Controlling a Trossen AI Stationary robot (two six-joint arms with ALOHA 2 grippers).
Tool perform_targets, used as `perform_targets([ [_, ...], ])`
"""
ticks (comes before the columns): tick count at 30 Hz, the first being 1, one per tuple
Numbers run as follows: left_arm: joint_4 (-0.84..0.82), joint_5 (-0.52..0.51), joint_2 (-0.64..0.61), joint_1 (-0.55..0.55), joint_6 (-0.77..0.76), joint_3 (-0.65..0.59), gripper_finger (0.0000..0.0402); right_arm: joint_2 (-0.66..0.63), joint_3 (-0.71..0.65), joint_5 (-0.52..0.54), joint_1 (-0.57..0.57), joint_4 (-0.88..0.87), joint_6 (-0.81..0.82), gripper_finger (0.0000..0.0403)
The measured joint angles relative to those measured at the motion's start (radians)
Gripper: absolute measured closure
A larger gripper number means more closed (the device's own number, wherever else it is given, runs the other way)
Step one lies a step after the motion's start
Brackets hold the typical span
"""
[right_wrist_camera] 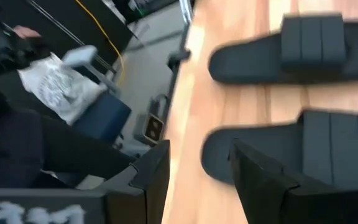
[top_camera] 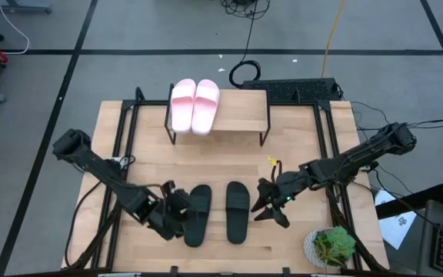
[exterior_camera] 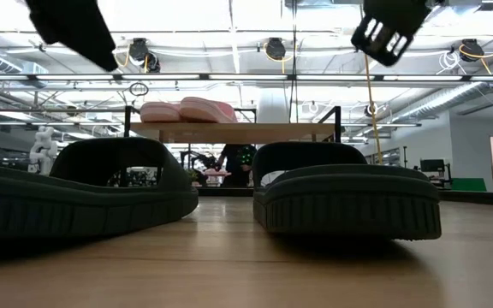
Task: Pick and place slides into the shelf
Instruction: Put the left black slide on the shelf
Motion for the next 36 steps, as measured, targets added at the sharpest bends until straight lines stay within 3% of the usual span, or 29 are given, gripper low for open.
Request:
perform_targets([
  [16,-0.005,0.000,0.206,-0.014,-0.028,0.002,0.0245,-0.001,0.000,0.001,0.009,-0.025,0.000,0.0248],
  [36,-0.014,-0.034,0.226,0.014,0.115,0.002,0.0245,0.000,0.000,0.032,0.006,-0.028,-0.011,0.0248],
])
